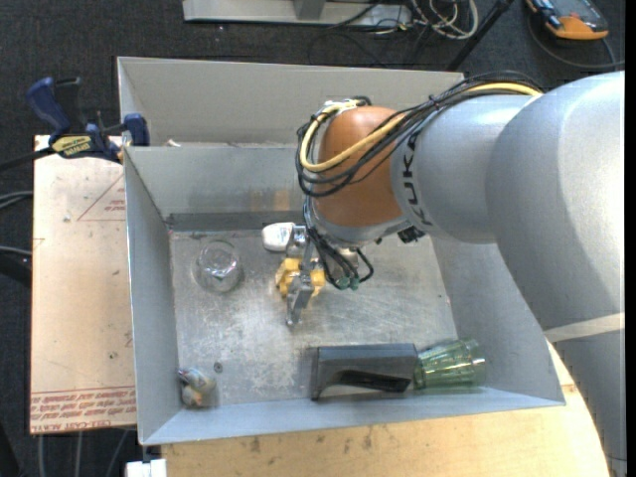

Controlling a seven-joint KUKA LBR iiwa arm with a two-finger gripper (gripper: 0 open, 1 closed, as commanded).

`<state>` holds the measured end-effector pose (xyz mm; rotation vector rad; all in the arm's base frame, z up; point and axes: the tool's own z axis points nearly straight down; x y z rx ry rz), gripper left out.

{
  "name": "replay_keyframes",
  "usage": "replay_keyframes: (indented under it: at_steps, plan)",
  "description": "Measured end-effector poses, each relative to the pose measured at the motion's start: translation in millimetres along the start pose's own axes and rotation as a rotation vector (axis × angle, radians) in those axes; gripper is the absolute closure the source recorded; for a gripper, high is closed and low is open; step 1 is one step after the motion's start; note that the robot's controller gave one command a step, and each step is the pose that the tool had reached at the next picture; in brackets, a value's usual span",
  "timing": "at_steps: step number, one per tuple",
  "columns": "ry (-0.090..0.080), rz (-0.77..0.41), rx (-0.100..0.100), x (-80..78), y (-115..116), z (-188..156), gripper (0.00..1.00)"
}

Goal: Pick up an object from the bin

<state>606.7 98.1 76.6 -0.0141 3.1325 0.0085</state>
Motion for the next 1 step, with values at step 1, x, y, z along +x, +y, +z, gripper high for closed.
replay_keyframes:
  at_steps: [1]
  plan:
    - [-0.003,0.057,0.003,-9.3,1.3,-185.2,1.0]
